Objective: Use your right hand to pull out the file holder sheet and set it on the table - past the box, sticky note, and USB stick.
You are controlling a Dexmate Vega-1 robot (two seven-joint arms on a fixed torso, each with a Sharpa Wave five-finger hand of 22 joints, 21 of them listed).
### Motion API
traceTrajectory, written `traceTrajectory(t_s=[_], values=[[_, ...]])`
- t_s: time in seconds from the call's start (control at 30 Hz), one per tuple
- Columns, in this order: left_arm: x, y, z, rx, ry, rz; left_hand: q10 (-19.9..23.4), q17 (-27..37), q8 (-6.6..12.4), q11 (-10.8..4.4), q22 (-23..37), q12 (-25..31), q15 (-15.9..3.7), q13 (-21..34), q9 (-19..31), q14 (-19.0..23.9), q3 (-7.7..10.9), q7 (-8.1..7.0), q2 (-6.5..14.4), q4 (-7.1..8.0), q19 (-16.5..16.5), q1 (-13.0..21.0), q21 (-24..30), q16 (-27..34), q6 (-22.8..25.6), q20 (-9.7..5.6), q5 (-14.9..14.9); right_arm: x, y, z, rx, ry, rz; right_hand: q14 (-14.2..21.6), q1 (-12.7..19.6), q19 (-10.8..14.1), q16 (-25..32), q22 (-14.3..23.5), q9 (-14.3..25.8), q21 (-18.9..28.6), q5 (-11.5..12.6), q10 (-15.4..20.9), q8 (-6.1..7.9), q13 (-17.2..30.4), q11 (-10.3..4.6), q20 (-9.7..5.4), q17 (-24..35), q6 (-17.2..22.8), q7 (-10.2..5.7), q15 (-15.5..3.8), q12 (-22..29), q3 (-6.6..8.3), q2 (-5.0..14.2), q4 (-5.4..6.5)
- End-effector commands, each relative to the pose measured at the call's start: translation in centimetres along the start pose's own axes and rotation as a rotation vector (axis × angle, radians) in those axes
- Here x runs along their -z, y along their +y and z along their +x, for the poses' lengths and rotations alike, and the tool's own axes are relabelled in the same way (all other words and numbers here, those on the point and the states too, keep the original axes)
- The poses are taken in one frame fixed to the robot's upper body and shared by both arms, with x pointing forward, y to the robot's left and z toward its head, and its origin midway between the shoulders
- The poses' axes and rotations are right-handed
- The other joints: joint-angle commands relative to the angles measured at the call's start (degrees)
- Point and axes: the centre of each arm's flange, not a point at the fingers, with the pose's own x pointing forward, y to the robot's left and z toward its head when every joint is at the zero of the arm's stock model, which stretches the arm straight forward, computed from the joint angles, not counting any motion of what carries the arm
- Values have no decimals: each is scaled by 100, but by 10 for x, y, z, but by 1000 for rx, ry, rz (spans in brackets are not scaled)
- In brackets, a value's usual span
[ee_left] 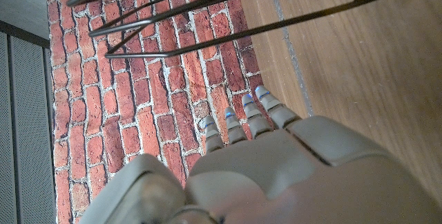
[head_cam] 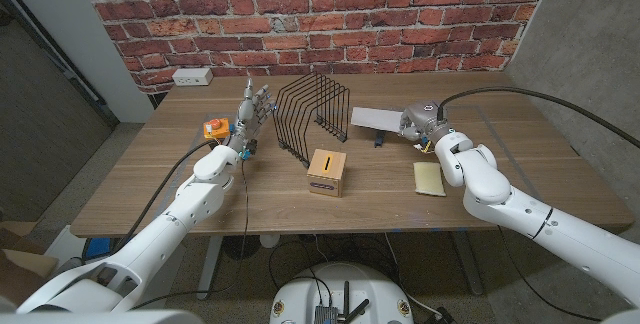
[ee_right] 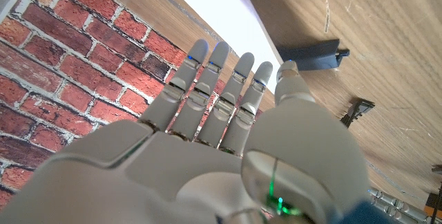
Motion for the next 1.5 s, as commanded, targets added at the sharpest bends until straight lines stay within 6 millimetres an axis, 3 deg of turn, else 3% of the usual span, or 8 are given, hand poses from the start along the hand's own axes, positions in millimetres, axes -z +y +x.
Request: traceTrajectory(t_s=[0.03, 0.47, 0.67, 0.8, 0.97, 1.13, 1.2, 1.5], values=[[0, 0, 0, 0, 0, 0, 1, 15, 43, -38, 32, 36, -24, 31, 9, 40, -2, -31, 61, 32, 33, -15, 48, 37, 23, 8, 43, 7, 11, -2, -38, 16, -5, -8, 130, -11, 37, 17, 5, -13, 30, 79, 9, -17, -15, -770, 21, 85, -24, -645, 26, 47, 31, -76], [0, 0, 0, 0, 0, 0, 1, 15, 44, -39, 32, 35, -24, 31, 9, 40, -2, -31, 61, 33, 36, -15, 48, 37, 25, 9, 43, 12, 14, 1, -82, 12, 6, -113, 223, -87, 5, 17, 11, -91, 18, 39, -34, -100, -1, -787, -6, 46, -29, -626, 3, 99, 12, -89], [0, 0, 0, 0, 0, 0, -8, 15, 43, -48, 32, 32, -27, 31, 9, 39, -2, -34, 62, 33, 36, -15, 49, 36, 23, 12, 42, 13, 12, 1, -109, 10, 1, -464, 185, -222, -83, 14, 18, -208, 22, -489, -303, -202, 16, -693, -80, -503, 23, -615, -96, 41, -115, -66], [0, 0, 0, 0, 0, 0, 6, 15, 43, -49, 32, 38, -26, 31, 9, 38, -2, -35, 62, 33, 32, -15, 47, 36, 23, 11, 42, 13, 11, 1, -133, 9, 0, -874, 157, -372, -130, 8, 25, -333, 31, -1090, -544, -292, 18, -607, -147, -1020, 80, -571, -122, -43, -230, -57], [0, 0, 0, 0, 0, 0, 2, 15, 43, -47, 32, 36, -25, 31, 9, 35, -2, -25, 62, 33, 34, -15, 48, 35, 22, 9, 42, 14, 9, 0, -157, 8, -3, -1205, 85, -481, -129, -1, 25, -440, 45, -1509, -688, -357, 24, -533, -178, -1404, 116, -535, -111, -147, -324, -25], [0, 0, 0, 0, 0, 0, 6, 15, 42, -47, 32, 37, -27, 31, 9, 38, -2, -27, 62, 33, 35, -15, 48, 36, 21, 10, 42, 16, 6, -2, -182, 4, 5, -1743, -100, -614, -159, -13, 20, -590, 78, -2029, -775, -432, 175, -396, -237, -1906, 202, -458, -105, -303, -451, 28], [0, 0, 0, 0, 0, 0, 2, 15, 41, -45, 32, 36, -24, 31, 9, 43, -2, -30, 62, 33, 37, -15, 49, 38, 19, 10, 42, 17, 4, -2, -198, 0, 13, -2047, -212, -722, -175, -21, 13, -694, 104, -2381, -823, -471, 307, -311, -289, -2282, 286, -344, -118, -381, -518, 52], [0, 0, 0, 0, 0, 0, 5, 15, 44, -46, 33, 37, -23, 31, 9, 33, -3, -30, 61, 33, 33, -15, 47, 34, 25, 10, 42, 22, -4, 0, -216, -2, 50, -2809, -557, -1083, -201, -50, -5, -992, 197, -3196, -834, -537, 519, -5, -510, -3137, 438, 40, -115, -547, -621, 146]])
